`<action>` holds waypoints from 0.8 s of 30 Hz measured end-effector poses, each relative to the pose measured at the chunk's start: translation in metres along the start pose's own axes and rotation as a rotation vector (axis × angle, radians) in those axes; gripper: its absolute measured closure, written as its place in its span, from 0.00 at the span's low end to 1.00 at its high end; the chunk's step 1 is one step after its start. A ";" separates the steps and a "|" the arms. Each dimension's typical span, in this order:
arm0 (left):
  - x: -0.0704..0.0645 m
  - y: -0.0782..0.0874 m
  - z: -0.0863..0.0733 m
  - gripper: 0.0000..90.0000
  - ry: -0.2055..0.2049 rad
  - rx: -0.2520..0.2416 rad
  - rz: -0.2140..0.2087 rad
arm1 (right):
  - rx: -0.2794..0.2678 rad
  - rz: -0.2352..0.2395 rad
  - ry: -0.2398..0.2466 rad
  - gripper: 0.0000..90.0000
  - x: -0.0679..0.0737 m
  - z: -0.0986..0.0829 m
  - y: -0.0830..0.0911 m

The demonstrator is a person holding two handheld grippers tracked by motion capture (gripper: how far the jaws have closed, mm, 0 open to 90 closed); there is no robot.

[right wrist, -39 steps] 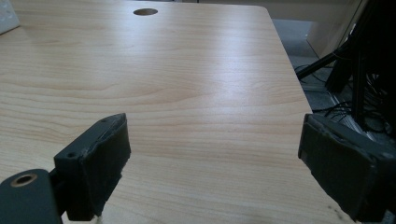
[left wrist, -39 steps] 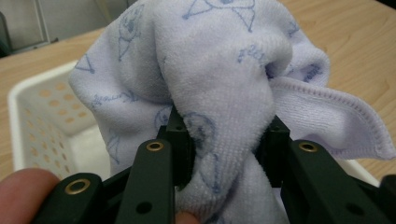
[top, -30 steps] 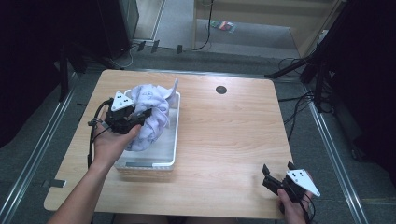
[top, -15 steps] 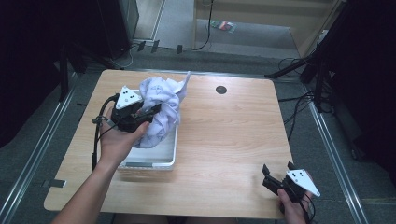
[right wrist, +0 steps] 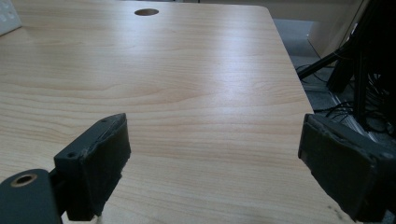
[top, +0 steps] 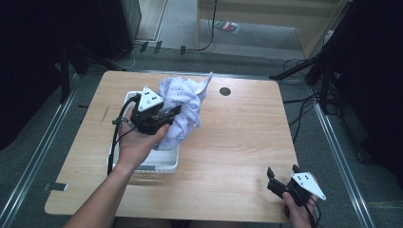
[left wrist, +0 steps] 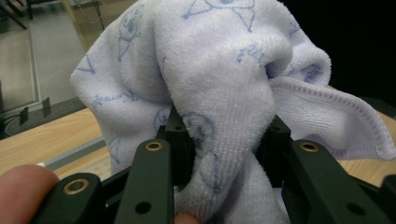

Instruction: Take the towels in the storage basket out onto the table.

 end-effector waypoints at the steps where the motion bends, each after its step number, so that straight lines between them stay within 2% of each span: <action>1: -0.002 -0.001 0.000 0.72 0.000 0.001 -0.006 | 0.000 -0.001 0.002 0.10 0.000 0.000 0.000; 9: -0.022 -0.017 -0.002 0.72 0.007 0.011 -0.047 | 0.000 0.001 0.000 0.10 0.000 0.000 0.000; 24: -0.061 -0.045 -0.003 0.72 -0.014 0.038 -0.119 | -0.005 0.004 0.000 0.10 -0.001 0.000 0.000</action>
Point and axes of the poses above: each handheld gripper's, and its own axes: y roughly backward along the jaws, z roughly out of its top, x roughly to its left, the point moved 5 cm from there along -y, roughly forward along the jaws, and after that the axes turned 1 degree about x, right-handed, at the moved point
